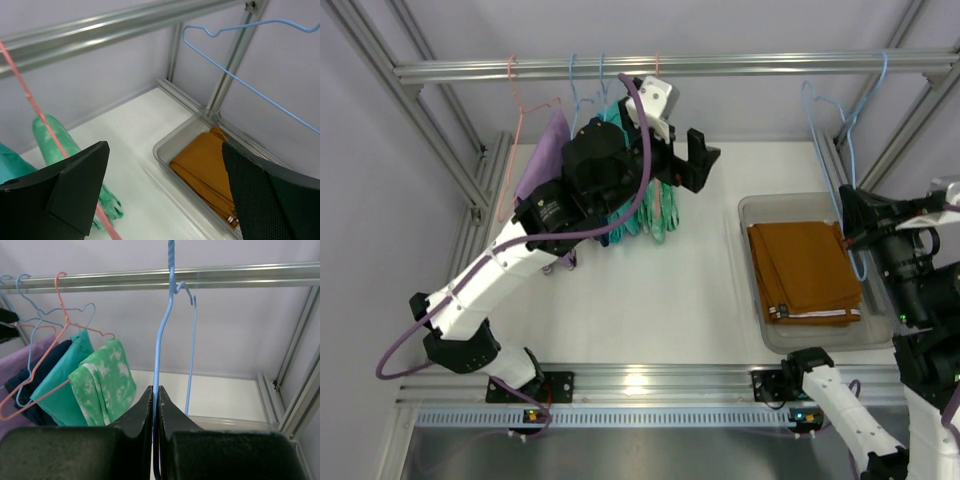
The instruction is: Remove the trousers from the hanger
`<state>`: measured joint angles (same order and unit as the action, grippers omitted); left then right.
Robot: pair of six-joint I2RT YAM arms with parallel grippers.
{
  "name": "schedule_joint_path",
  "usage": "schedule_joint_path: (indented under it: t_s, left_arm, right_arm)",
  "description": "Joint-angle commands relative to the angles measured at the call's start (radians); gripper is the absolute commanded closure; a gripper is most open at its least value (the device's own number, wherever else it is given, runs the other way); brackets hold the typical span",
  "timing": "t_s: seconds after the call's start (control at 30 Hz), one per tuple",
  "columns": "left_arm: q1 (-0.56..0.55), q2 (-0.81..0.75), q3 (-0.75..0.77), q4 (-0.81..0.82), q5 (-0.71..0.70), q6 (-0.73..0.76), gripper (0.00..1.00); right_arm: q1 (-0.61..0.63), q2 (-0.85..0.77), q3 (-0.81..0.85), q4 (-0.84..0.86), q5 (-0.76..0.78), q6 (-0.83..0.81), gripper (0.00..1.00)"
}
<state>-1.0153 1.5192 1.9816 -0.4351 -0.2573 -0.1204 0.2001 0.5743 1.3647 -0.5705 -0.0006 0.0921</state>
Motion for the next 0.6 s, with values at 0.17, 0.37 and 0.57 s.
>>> schedule_joint_path:
  t_s: [0.17,0.37,0.57]
  left_arm:
    - [0.066,-0.002,0.103,-0.047,0.015,0.039,0.01]
    - [0.154,-0.002,0.117,-0.086,0.052,-0.033,0.01]
    - [0.221,-0.013,0.097,-0.091,0.089,-0.064,0.01]
  right_arm:
    - [0.001,0.353,0.344,-0.077,-0.047,-0.084,1.00]
    - [-0.021,0.535,0.520,-0.146,-0.090,-0.130,1.00]
    - [-0.242,0.546,0.432,-0.080,-0.230,-0.143,1.00]
